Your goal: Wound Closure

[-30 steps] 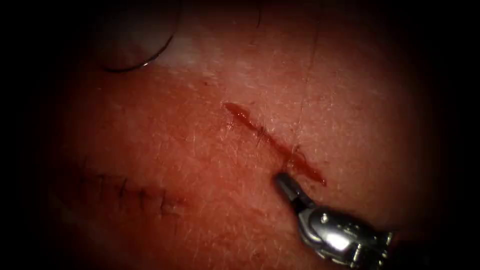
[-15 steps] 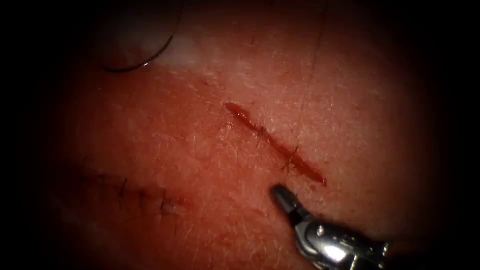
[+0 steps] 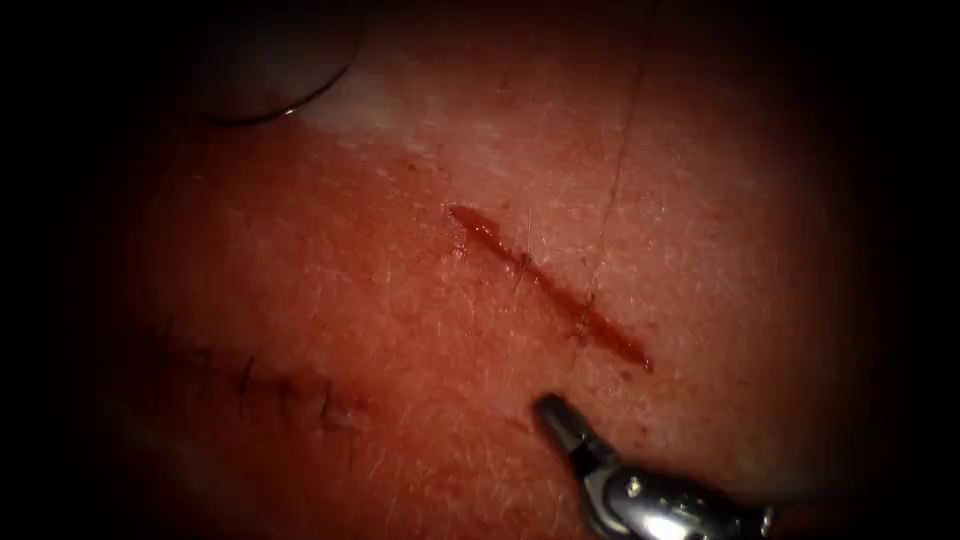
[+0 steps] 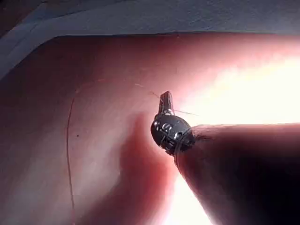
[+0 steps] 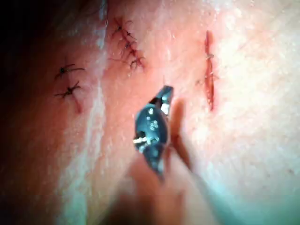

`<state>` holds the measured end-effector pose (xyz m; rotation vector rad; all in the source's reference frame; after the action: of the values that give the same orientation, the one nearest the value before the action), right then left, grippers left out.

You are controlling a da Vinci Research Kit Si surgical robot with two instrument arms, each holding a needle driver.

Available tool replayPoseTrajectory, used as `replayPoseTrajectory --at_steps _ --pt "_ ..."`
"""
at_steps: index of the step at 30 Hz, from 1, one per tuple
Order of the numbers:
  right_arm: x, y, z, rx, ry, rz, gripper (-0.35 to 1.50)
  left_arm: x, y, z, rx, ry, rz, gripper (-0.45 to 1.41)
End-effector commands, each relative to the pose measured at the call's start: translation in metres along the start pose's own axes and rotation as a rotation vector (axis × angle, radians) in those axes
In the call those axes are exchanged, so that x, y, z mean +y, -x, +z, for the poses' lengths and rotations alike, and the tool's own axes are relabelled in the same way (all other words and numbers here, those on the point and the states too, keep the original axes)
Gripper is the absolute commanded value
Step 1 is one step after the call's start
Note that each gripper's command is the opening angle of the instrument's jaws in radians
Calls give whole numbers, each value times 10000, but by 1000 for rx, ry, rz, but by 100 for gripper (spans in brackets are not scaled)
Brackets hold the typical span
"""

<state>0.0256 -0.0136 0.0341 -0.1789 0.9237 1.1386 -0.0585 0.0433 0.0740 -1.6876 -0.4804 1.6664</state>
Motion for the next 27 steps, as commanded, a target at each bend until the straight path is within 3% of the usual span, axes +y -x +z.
replayPoseTrajectory --at_steps 1,12,27 --pt "-7 9 -1 -3 -4 0 -35 -6 3 10 2 -2 2 -45" --pt "-17 23 -10 -36 -19 -18 -35 -26 23 28 -42 -35 53 -45" --pt "-33 43 -19 -72 -44 -36 -35 -36 20 36 -45 -60 67 -45"
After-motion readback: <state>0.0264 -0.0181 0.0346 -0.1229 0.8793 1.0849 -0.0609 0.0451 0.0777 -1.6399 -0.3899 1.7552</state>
